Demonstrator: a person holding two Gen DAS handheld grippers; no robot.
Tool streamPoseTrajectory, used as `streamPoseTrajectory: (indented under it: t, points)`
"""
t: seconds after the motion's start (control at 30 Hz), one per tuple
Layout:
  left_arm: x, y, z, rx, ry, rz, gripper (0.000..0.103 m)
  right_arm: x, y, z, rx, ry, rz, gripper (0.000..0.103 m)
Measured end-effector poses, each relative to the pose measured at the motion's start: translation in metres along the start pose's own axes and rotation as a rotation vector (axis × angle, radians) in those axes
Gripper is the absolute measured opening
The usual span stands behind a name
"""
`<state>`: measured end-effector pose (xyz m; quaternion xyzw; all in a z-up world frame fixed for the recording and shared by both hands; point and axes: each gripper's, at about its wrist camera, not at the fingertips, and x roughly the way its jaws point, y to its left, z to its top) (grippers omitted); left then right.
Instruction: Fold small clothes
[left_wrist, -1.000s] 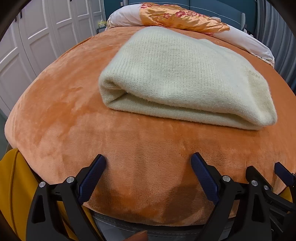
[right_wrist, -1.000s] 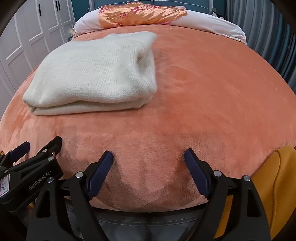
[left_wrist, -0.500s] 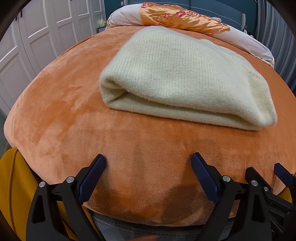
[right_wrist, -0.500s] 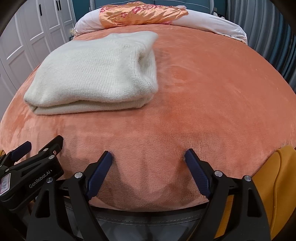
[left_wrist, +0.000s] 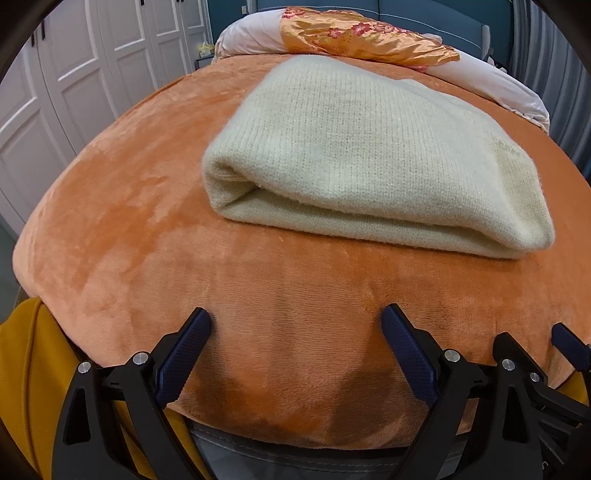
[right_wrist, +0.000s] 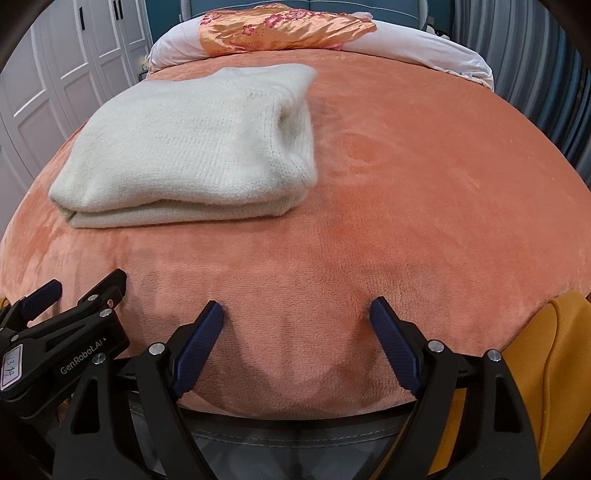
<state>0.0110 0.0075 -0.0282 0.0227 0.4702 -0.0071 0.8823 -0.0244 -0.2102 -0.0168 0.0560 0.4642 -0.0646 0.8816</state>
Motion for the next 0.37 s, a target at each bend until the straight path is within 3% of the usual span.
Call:
streamPoseTrajectory:
  t: [0.37]
  points:
    - [-0.0009, 0.0034, 0.0006, -0.006, 0.002, 0.018, 0.092, -0.0028, 0.0057, -0.0026, -0.012, -0.005, 0.007, 0.080]
